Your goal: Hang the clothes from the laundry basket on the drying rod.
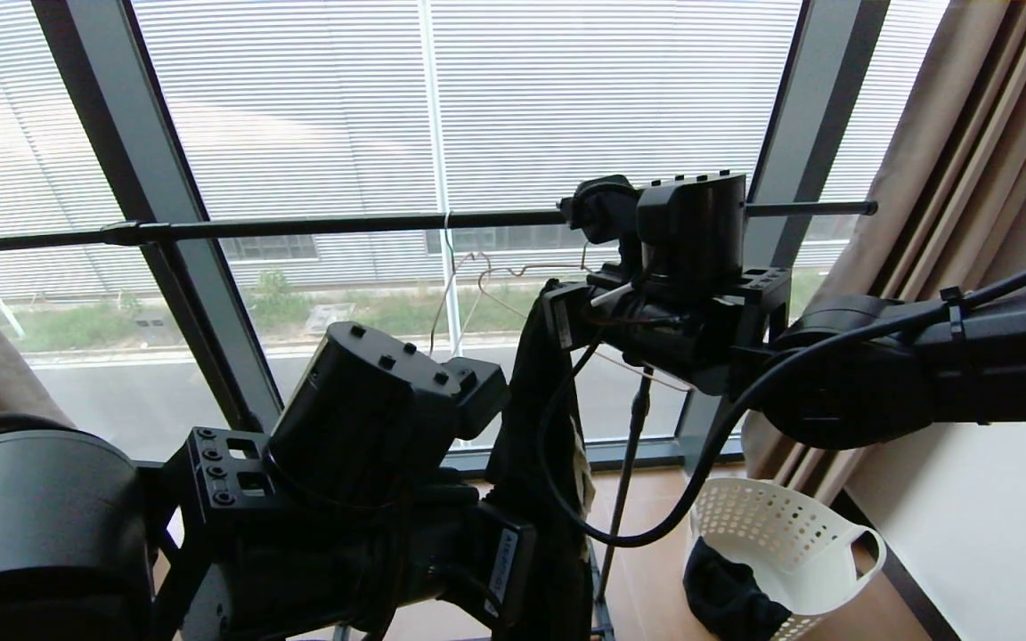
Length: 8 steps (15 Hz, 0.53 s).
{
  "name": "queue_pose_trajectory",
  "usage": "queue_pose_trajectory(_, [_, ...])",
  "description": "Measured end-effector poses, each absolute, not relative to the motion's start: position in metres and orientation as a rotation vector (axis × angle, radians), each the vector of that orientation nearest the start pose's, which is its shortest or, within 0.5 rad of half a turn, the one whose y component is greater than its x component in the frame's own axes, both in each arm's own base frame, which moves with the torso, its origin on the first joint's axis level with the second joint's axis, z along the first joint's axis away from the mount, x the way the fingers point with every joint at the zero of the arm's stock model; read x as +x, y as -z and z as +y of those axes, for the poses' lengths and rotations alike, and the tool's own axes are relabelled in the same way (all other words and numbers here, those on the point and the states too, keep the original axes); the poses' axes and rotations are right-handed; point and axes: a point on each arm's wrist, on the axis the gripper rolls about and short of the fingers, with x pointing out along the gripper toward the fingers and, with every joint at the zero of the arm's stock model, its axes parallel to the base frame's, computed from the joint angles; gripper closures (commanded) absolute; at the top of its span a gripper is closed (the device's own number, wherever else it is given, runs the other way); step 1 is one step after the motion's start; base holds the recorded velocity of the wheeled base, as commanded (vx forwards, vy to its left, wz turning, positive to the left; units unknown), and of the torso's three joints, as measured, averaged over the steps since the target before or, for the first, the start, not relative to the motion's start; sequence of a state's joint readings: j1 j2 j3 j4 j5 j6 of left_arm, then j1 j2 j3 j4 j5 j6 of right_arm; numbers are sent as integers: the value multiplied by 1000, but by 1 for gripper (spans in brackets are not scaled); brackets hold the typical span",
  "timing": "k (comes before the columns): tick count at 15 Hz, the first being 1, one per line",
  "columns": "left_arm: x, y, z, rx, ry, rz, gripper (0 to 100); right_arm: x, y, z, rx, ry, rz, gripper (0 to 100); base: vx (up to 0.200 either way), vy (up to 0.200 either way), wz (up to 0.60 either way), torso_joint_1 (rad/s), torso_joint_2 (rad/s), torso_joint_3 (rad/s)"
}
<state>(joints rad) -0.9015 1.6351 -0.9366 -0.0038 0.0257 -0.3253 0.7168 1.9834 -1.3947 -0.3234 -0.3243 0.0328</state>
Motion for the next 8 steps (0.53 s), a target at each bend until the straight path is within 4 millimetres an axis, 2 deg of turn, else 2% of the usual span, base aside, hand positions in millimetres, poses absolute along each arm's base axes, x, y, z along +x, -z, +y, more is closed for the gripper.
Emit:
queue_pose_trajectory(5, [181,-177,-220,-5,701,758,100,305,-213,257,-58,-385,258,100,0,0,0,0,0,0])
queue_pose_trajectory(8, [192,-173,-205,-35,629,771,100,291,-214,237,-53,-369,281,100,0,0,0,0,0,0])
